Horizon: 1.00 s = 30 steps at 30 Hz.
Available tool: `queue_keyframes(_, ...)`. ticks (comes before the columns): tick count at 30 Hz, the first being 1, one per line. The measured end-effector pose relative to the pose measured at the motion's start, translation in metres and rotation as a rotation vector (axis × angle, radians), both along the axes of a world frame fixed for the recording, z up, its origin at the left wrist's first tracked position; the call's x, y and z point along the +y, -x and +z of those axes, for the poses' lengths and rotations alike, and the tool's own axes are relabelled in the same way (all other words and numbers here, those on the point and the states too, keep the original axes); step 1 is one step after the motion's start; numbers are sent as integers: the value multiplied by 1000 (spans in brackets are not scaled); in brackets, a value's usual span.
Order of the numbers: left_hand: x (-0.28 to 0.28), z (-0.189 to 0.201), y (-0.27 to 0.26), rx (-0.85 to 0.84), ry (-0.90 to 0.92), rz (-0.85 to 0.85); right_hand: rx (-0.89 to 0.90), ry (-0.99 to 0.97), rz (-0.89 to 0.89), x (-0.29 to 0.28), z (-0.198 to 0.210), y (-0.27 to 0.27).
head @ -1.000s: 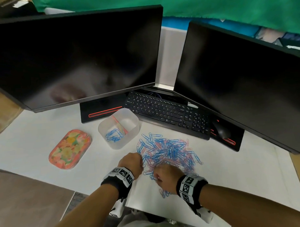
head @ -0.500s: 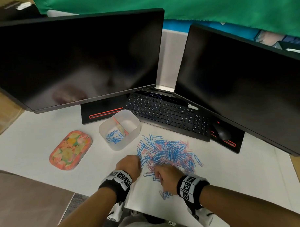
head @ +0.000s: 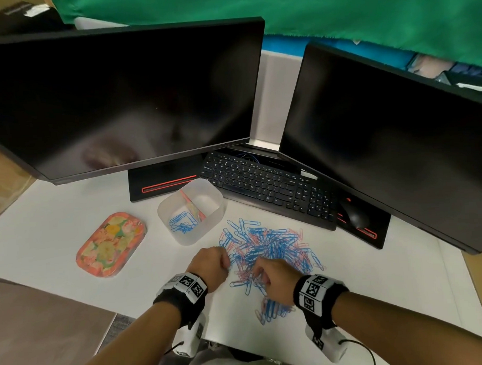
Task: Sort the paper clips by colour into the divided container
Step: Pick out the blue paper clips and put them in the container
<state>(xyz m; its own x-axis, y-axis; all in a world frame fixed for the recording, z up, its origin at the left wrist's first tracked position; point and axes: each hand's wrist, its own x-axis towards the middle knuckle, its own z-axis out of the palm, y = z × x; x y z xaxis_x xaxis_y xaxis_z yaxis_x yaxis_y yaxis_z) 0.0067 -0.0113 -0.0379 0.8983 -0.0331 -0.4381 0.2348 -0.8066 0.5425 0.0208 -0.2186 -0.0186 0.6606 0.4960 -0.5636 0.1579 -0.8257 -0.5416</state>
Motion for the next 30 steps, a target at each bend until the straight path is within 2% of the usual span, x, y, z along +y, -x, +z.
queue_keyframes(7, 3, 0, -3, -41, 71, 38, 104, -48, -97, -10, 10, -12)
queue_keyframes(11, 6, 0, -4, 20, 144, 119, 174, -91, -189, -16, 13, -21)
queue_keyframes(15, 9, 0, -5, 118, 382, 299, 377, -273, -393, -17, 15, -26)
queue_keyframes(18, 7, 5, -10, 179, 599, 483, 460, -381, -509, -14, 17, -25)
queue_keyframes(20, 4, 12, -14, 212, 710, 609, 478, -402, -542, -11, 18, -25)
queue_keyframes(22, 2, 15, -15, 228, 748, 671, 438, -366, -488, -7, 18, -23)
queue_keyframes(24, 1, 10, -15, 206, 677, 582, 291, -241, -345, -4, 14, -21)
queue_keyframes(27, -4, 1, -13, 77, 283, 219, 35, -67, -157, 3, 5, -11)
queue_keyframes(30, -13, -8, -11, -21, -17, -25, -39, 14, -90, 9, -4, -1)
